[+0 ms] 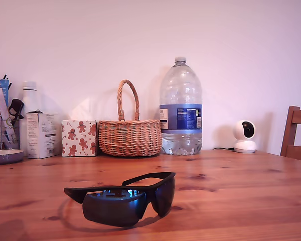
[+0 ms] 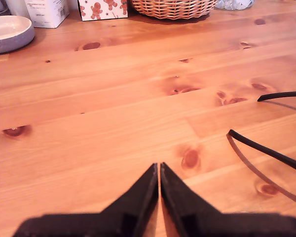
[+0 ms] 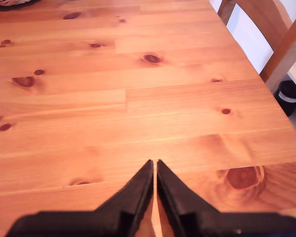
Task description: Pick up the sunglasses and close them, then place them back on the table
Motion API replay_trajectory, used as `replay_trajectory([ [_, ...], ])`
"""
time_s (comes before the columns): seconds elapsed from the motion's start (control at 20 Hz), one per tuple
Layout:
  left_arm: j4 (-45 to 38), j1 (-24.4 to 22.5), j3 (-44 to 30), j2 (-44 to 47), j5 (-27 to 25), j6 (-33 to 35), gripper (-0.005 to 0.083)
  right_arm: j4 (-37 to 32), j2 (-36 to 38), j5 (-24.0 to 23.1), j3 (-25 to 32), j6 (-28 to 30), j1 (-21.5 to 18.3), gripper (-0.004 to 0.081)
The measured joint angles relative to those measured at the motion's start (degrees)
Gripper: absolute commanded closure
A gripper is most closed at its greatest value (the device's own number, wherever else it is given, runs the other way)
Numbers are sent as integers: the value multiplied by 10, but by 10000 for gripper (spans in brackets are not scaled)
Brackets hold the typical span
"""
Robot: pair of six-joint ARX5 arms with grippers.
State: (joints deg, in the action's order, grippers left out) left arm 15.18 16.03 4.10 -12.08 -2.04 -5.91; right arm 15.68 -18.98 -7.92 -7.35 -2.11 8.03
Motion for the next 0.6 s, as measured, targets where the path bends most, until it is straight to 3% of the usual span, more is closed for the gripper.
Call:
replay_trajectory([
  [0.15,-75,0,-1,0,4,-13,792,-58,0,19,2,-7,0,780],
  [0.45,-78,0,-1,3,9,-14,792,-56,0,33,2,-9,0,780],
  [0.6,-100,0,-1,3,51,-15,793,-61,0,49,2,-12,0,780],
])
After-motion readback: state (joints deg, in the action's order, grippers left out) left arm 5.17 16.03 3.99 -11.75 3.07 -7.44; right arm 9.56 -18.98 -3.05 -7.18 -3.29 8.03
